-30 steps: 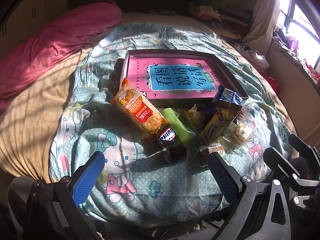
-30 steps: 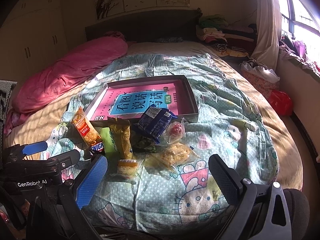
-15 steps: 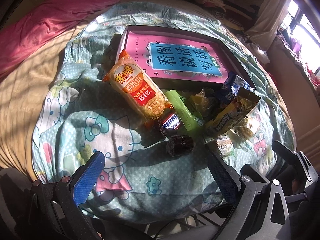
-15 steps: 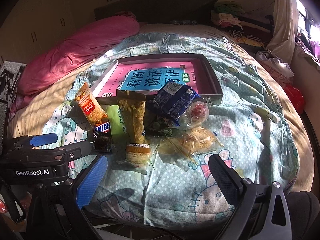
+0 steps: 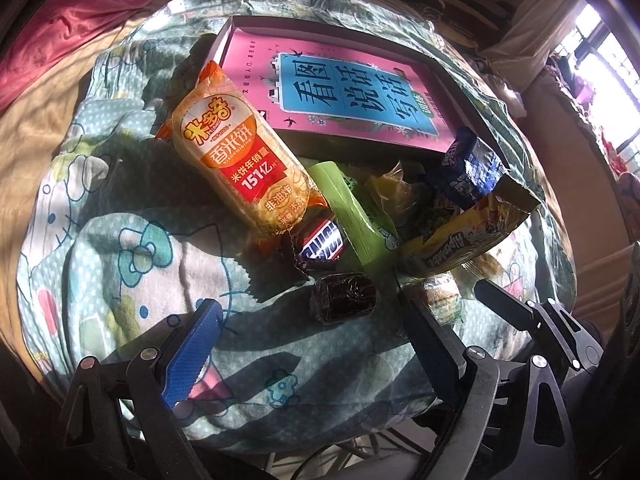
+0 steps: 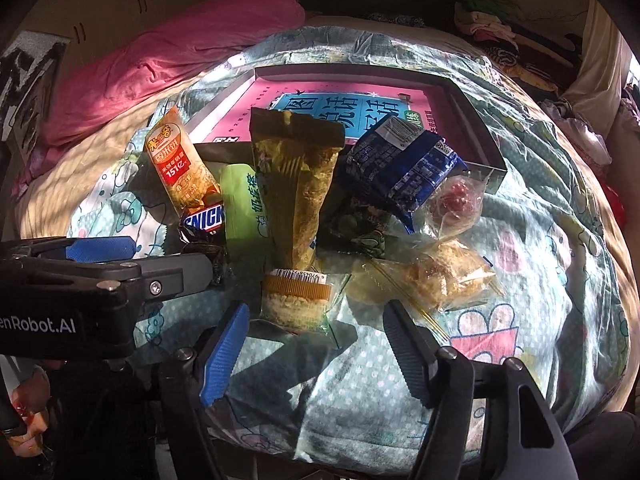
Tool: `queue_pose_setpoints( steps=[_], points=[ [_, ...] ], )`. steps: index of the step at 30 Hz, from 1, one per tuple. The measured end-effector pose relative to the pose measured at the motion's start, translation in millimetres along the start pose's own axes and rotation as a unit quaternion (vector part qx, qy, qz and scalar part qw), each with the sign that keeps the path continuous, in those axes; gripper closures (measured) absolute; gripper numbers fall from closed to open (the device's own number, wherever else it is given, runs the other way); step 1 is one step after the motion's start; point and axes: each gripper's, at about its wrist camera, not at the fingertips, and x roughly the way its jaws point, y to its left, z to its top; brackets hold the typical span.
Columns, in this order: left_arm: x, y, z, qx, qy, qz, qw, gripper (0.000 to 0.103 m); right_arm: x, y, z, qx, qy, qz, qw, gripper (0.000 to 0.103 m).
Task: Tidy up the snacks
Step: 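Grasp the brown candy with the left tool while the right grasps the cake bag, then carry the brown candy and cake bag over the pink tray with both tools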
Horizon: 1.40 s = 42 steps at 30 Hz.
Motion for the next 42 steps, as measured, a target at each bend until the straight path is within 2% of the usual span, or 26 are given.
queue_pose_setpoints(
  steps=[1, 3, 4, 5, 10, 13, 15, 16, 29, 42],
  points=[
    [3, 0, 0, 0.0, 0.003, 0.0, 1.0, 0.016, 1, 1, 1, -0.002, 0.0, 0.005, 1.0, 0.04],
    [8, -1, 0, 0.001, 0.012, -0.003, 0.9999, 0.032, 5, 2, 3, -0.007, 0.002, 0.017, 1.0, 0.049],
    [10, -1, 1, 0.002, 0.017, -0.003, 0.9999, 0.034, 7, 3, 3, -0.009, 0.007, 0.018, 1.0, 0.057],
    [11, -2, 2, 0.003, 0.018, -0.001, 0.9998, 0.035, 10, 4, 3, -0.012, 0.012, 0.02, 1.0, 0.059],
    [14, -3, 3, 0.001, 0.015, -0.003, 0.9999, 0.04, 16, 3, 1, -0.016, 0.025, 0.035, 0.999, 0.063],
    [13, -3, 5, 0.004, 0.013, -0.011, 0.9998, 0.052, 15, 0, 2, -0.015, 0.023, 0.035, 0.999, 0.064],
    [14, -6, 6, 0.008, 0.013, -0.018, 0.9997, 0.065, 12, -4, 2, -0.01, 0.02, 0.033, 0.999, 0.064],
    [13, -8, 5, 0.01, 0.013, -0.025, 0.9996, 0.067, 10, -6, 2, -0.007, 0.017, 0.033, 0.999, 0.065],
    [-1, -7, 4, 0.011, -0.002, -0.032, 0.9994, 0.068, -22, -35, 13, 0.029, -0.047, 0.021, 0.998, 0.065],
    [-31, -8, 14, 0.012, -0.051, -0.04, 0.9978, 0.068, -36, -75, 23, 0.08, -0.085, 0.01, 0.993, 0.065]
  ],
)
